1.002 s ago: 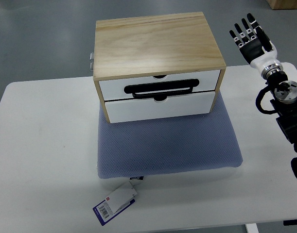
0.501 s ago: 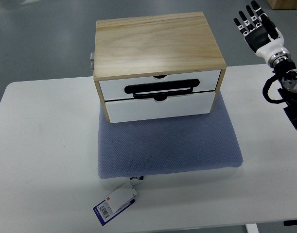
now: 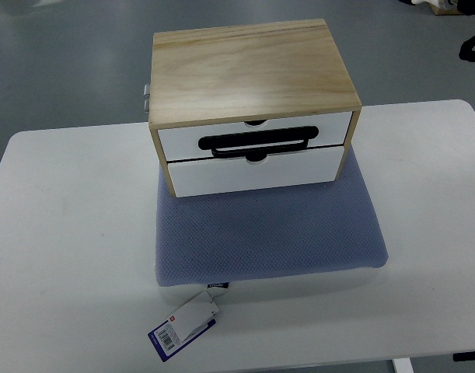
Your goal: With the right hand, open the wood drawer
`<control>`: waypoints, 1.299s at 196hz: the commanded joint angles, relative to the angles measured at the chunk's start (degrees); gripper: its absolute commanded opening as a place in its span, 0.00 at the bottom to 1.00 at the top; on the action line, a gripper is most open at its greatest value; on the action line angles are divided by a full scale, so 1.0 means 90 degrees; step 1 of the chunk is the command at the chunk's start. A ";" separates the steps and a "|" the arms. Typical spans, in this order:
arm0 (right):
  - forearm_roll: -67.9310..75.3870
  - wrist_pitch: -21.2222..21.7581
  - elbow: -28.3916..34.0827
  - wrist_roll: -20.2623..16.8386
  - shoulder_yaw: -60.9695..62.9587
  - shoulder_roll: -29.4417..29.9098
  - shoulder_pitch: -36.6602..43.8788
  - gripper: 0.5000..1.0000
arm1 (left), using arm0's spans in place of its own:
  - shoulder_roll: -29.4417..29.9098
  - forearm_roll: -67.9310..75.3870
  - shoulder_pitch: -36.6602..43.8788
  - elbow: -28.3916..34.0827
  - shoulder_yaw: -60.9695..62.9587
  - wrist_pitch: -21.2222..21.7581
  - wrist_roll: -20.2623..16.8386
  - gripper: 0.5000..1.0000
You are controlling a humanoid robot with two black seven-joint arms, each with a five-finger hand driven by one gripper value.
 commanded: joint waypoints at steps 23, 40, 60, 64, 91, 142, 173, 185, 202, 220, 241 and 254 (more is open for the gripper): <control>-0.0347 0.0700 0.0909 -0.0769 -0.2064 -0.0201 0.1740 0.89 | 0.0000 -0.0002 -0.0001 0.0000 -0.0006 -0.0014 0.0001 1.00; -0.0337 0.1012 0.1348 -0.1052 -0.2552 -0.0230 0.2336 0.89 | 0.0000 -0.0011 -0.0001 0.0000 0.0004 -0.0014 0.0001 1.00; -0.0328 0.1268 0.2296 -0.1463 -0.3255 -0.0269 0.3205 0.89 | 0.0000 -0.0021 -0.0001 0.0010 0.0004 -0.0014 0.0001 1.00; -0.0318 0.1268 0.2481 -0.1492 -0.3363 -0.0279 0.3332 0.89 | 0.0000 -0.0021 -0.0001 0.0010 0.0004 -0.0014 0.0001 1.00; -0.0269 0.1268 0.3721 -0.1541 -0.3909 -0.0210 0.3869 0.89 | 0.0000 -0.0021 -0.0001 0.0000 0.0004 -0.0014 0.0001 1.00; 0.0161 0.1208 0.4561 -0.1883 -0.4476 -0.0005 0.3898 0.89 | 0.0000 -0.0021 -0.0001 0.0020 0.0004 -0.0014 0.0001 1.00; 0.0268 0.0856 0.4630 -0.1892 -0.4496 0.0014 0.3644 0.88 | 0.0000 -0.0021 -0.0001 0.0020 0.0004 -0.0014 0.0001 1.00; 0.0336 0.0583 0.4708 -0.1922 -0.4505 0.0014 0.3556 0.88 | 0.0000 -0.0021 -0.0001 0.0020 0.0014 -0.0014 0.0001 1.00; 0.0453 0.0426 0.4815 -0.1951 -0.4505 0.0014 0.3508 0.88 | 0.0000 -0.0021 -0.0001 0.0010 0.0023 -0.0014 0.0001 1.00; 0.0493 0.0192 0.4835 -0.2058 -0.4505 0.0044 0.3420 0.88 | 0.0000 -0.0021 -0.0011 0.0010 0.0033 -0.0014 0.0001 1.00; 0.0493 -0.0082 0.4835 -0.2185 -0.4535 0.0131 0.3254 0.88 | 0.0000 -0.0021 -0.0011 0.0010 0.0023 -0.0014 0.0001 1.00; 0.0502 -0.0140 0.4835 -0.2234 -0.4574 0.0131 0.3215 0.88 | 0.0000 -0.0021 -0.0011 0.0010 0.0023 -0.0014 0.0001 1.00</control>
